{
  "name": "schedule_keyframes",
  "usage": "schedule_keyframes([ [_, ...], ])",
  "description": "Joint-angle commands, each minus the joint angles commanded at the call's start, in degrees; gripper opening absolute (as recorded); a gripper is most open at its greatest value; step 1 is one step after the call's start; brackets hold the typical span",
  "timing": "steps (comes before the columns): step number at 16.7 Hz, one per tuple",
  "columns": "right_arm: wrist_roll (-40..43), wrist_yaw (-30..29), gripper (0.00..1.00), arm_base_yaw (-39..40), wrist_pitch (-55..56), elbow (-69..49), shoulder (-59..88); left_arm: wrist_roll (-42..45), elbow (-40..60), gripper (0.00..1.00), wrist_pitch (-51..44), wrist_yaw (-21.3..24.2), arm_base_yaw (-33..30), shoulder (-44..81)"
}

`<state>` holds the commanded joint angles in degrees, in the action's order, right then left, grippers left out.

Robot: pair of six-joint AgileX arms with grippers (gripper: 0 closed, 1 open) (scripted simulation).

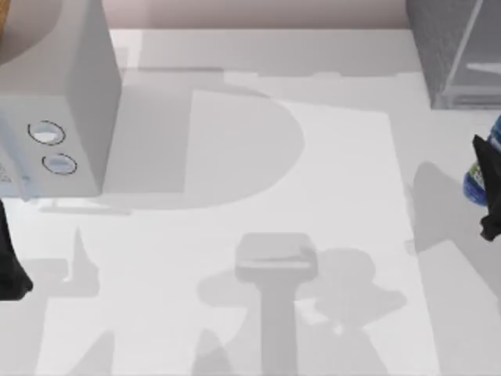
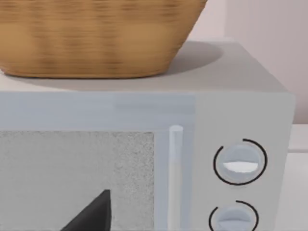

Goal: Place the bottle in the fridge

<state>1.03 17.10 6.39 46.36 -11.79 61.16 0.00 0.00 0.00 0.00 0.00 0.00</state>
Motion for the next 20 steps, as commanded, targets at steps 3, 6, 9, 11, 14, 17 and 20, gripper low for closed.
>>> schedule_keyframes([
  [3,-0.5,-4.4,0.01,-1.9,-11.8,3.0,-15.2,0.0,0.0,1.0,0.0,0.0,0.0,0.0],
  [6,-0.8,-8.6,0.01,-3.5,-23.2,5.9,-30.1,0.0,0.0,1.0,0.0,0.0,0.0,0.0],
  [9,-1.0,-12.3,0.01,-4.9,-33.2,8.4,-43.5,0.0,0.0,1.0,0.0,0.0,0.0,0.0],
  [11,-1.0,-14.3,0.01,-5.6,-38.7,9.8,-50.9,0.0,0.0,1.0,0.0,0.0,0.0,0.0],
  [14,-1.0,-16.4,0.01,-6.2,-44.4,11.3,-58.6,0.0,0.0,1.0,0.0,0.0,0.0,0.0],
  [17,-1.0,-17.1,0.01,-6.4,-46.4,11.8,-61.2,0.0,0.0,1.0,0.0,0.0,0.0,0.0],
  [20,-1.0,-17.1,0.01,-6.4,-46.4,11.8,-61.2,0.0,0.0,1.0,0.0,0.0,0.0,0.0],
])
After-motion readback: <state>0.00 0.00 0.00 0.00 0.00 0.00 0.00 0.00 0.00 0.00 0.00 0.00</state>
